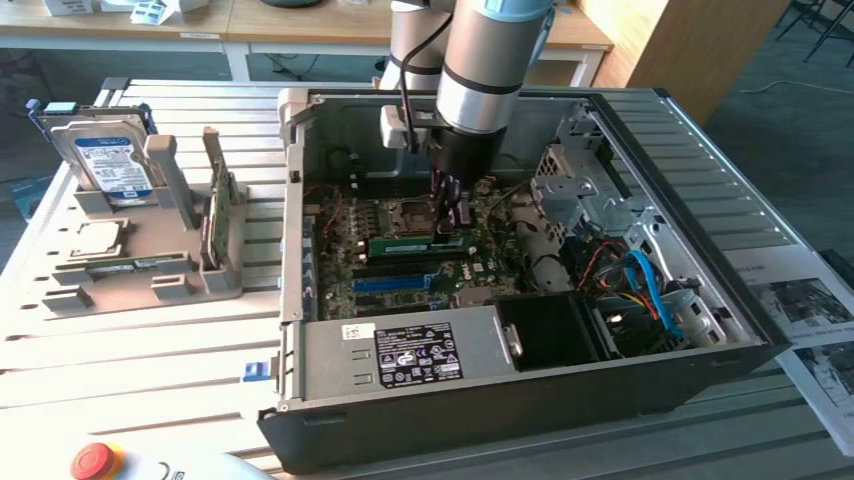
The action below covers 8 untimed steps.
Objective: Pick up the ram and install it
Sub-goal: 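Insert the ram into the slot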
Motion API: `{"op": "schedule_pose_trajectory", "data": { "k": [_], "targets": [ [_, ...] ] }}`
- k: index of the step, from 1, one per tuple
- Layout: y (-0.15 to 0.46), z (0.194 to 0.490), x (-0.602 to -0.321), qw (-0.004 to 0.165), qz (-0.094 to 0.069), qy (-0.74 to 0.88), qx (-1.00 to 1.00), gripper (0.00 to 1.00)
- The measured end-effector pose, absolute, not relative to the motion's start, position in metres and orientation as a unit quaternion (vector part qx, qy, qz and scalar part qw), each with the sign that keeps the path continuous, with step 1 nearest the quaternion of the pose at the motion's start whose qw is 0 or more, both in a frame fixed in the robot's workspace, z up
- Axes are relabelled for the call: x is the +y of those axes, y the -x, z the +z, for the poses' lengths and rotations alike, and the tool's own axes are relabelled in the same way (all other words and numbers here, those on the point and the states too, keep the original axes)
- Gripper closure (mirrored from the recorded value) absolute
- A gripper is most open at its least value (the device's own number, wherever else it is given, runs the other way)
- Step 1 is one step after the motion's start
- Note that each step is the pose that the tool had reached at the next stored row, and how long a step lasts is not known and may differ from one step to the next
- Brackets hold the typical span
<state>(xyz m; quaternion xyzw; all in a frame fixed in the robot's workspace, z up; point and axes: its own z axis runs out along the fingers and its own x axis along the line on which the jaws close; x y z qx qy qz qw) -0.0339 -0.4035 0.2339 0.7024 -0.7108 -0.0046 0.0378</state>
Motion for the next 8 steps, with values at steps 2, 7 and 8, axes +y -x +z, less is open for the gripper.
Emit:
{"op": "schedule_pose_trajectory", "data": {
  "k": [2,7,8],
  "targets": [
    [0.0342,0.2341,-0.4032,0.038,-0.004,-0.702,-0.711,0.88],
    [0.0350,0.2339,-0.4027,0.038,-0.004,-0.702,-0.711,0.88],
    [0.0353,0.2339,-0.4027,0.037,-0.004,-0.702,-0.711,0.88]
  ]
}}
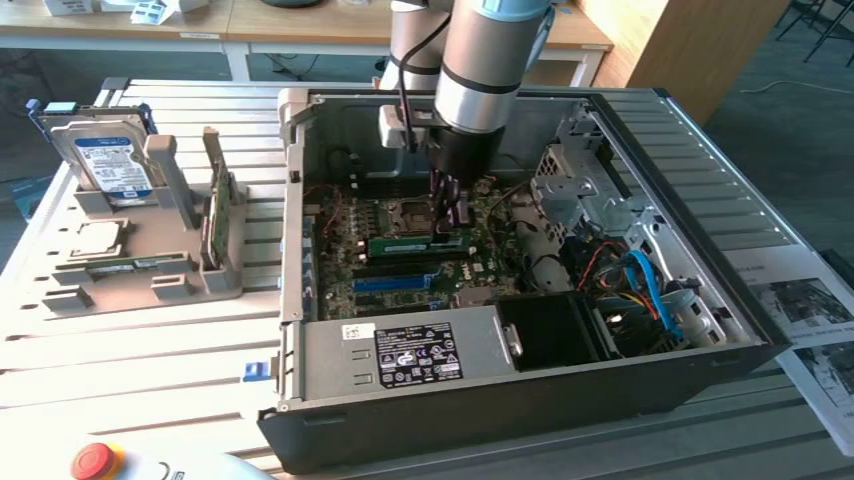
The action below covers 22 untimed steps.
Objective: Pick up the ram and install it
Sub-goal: 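Insert the ram into the slot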
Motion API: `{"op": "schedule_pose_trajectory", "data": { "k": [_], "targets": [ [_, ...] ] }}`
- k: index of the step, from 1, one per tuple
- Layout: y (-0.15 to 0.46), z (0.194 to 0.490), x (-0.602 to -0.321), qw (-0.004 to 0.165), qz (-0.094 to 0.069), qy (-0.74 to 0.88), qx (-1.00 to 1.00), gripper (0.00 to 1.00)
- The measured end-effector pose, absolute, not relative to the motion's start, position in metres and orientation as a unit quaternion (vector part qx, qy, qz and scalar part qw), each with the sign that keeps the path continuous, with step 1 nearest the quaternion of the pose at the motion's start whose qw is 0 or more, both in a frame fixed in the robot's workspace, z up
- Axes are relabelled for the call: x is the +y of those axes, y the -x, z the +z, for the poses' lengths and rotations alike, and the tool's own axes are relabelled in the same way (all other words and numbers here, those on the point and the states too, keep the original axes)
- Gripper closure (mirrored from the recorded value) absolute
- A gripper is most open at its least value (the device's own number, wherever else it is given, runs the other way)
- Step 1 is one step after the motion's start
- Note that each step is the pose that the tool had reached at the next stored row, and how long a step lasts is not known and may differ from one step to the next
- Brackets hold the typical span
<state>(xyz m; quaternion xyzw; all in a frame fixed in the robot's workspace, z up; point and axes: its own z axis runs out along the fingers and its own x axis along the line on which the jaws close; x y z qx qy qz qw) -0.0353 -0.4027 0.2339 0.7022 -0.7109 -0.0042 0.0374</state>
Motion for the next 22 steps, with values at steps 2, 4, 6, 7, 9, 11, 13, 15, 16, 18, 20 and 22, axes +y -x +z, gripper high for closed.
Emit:
{"op": "schedule_pose_trajectory", "data": {
  "k": [2,4,6,7,9,11,13,15,16,18,20,22],
  "targets": [
    [0.0357,0.2334,-0.4027,0.037,-0.004,-0.702,-0.711,0.88],
    [0.0357,0.2322,-0.4023,0.037,-0.004,-0.702,-0.711,0.88],
    [0.0357,0.2320,-0.4022,0.037,-0.004,-0.702,-0.711,0.88],
    [0.0357,0.2319,-0.4022,0.037,-0.004,-0.702,-0.711,0.88],
    [0.0351,0.2310,-0.4019,0.037,-0.004,-0.702,-0.711,0.88],
    [0.0351,0.2308,-0.4019,0.037,-0.004,-0.702,-0.711,0.88],
    [0.0351,0.2306,-0.4019,0.037,-0.004,-0.702,-0.711,0.88],
    [0.0352,0.2304,-0.4019,0.037,-0.004,-0.702,-0.711,0.88],
    [0.0351,0.2303,-0.4019,0.037,-0.003,-0.702,-0.711,0.88],
    [0.0351,0.2301,-0.4019,0.037,-0.003,-0.702,-0.711,0.88],
    [0.0351,0.2298,-0.4019,0.036,-0.003,-0.702,-0.711,0.88],
    [0.0351,0.2295,-0.4019,0.036,-0.003,-0.702,-0.711,0.88]
  ]
}}
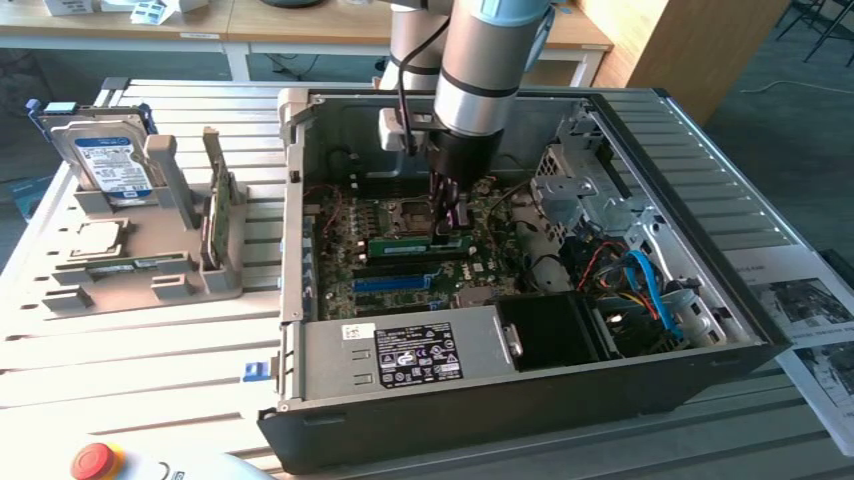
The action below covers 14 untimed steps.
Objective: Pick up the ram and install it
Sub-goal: 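Insert the ram into the slot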
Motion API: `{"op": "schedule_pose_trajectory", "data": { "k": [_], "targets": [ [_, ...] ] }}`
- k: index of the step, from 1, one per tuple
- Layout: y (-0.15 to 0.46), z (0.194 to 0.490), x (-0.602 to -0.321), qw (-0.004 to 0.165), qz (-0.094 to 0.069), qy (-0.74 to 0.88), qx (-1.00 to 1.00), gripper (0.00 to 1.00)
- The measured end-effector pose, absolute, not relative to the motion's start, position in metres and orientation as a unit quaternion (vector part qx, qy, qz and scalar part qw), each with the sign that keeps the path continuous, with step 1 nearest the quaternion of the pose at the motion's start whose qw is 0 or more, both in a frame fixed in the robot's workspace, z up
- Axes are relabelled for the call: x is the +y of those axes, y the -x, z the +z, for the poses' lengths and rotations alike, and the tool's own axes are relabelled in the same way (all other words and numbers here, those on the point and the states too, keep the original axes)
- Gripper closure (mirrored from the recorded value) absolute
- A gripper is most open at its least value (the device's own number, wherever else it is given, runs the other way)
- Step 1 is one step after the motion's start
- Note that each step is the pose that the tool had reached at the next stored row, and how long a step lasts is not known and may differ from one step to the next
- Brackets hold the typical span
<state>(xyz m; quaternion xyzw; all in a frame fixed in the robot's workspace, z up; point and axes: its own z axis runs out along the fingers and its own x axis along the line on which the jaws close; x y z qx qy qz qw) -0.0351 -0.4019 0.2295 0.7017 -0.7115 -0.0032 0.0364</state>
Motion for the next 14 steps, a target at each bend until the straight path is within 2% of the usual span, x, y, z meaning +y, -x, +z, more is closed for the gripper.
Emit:
{"op": "schedule_pose_trajectory", "data": {
  "k": [14],
  "targets": [
    [0.0351,0.2270,-0.4019,0.036,-0.003,-0.702,-0.712,0.88]
  ]
}}
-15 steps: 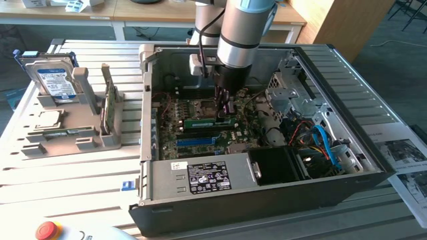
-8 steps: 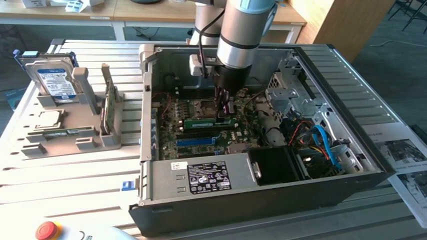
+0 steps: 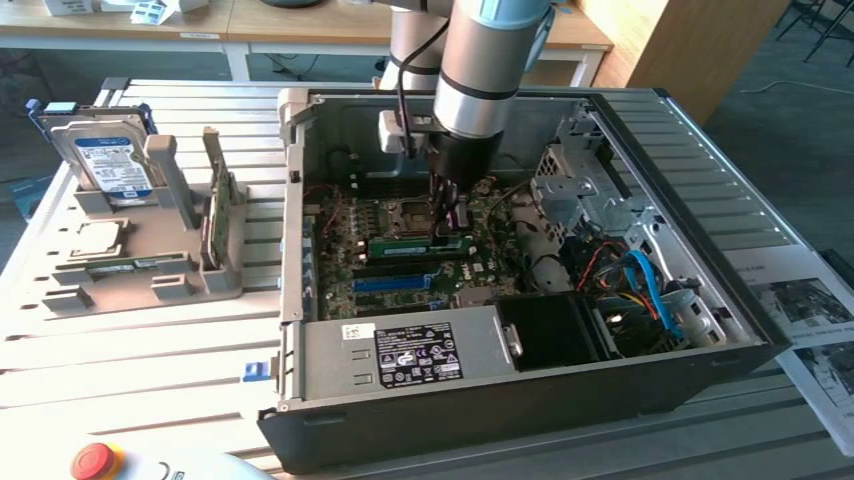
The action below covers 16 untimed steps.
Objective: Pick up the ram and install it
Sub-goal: 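Insert the ram into the slot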
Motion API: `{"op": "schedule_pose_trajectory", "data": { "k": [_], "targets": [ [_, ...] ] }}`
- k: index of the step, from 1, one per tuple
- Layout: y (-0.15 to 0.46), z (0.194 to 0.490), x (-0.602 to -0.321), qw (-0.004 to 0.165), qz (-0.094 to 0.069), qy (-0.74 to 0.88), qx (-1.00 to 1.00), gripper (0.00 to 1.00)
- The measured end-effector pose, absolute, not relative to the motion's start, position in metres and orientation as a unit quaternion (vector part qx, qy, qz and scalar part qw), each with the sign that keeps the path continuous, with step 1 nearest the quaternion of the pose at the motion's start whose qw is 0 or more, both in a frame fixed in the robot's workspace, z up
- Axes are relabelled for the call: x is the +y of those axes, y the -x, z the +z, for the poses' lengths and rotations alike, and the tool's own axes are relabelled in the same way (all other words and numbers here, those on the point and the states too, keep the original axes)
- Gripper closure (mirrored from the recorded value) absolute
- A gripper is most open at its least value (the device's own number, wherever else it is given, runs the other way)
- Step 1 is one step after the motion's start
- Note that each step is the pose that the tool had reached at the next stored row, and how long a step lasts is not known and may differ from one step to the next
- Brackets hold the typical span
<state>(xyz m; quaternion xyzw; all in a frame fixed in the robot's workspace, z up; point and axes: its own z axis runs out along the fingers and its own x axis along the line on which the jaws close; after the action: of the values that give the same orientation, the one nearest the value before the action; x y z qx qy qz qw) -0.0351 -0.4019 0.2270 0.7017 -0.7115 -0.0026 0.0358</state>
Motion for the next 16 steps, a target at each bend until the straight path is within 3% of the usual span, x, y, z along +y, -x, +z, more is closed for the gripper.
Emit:
{"op": "schedule_pose_trajectory", "data": {
  "k": [16],
  "targets": [
    [0.0352,0.2243,-0.4019,0.035,-0.002,-0.702,-0.712,0.88]
  ]
}}
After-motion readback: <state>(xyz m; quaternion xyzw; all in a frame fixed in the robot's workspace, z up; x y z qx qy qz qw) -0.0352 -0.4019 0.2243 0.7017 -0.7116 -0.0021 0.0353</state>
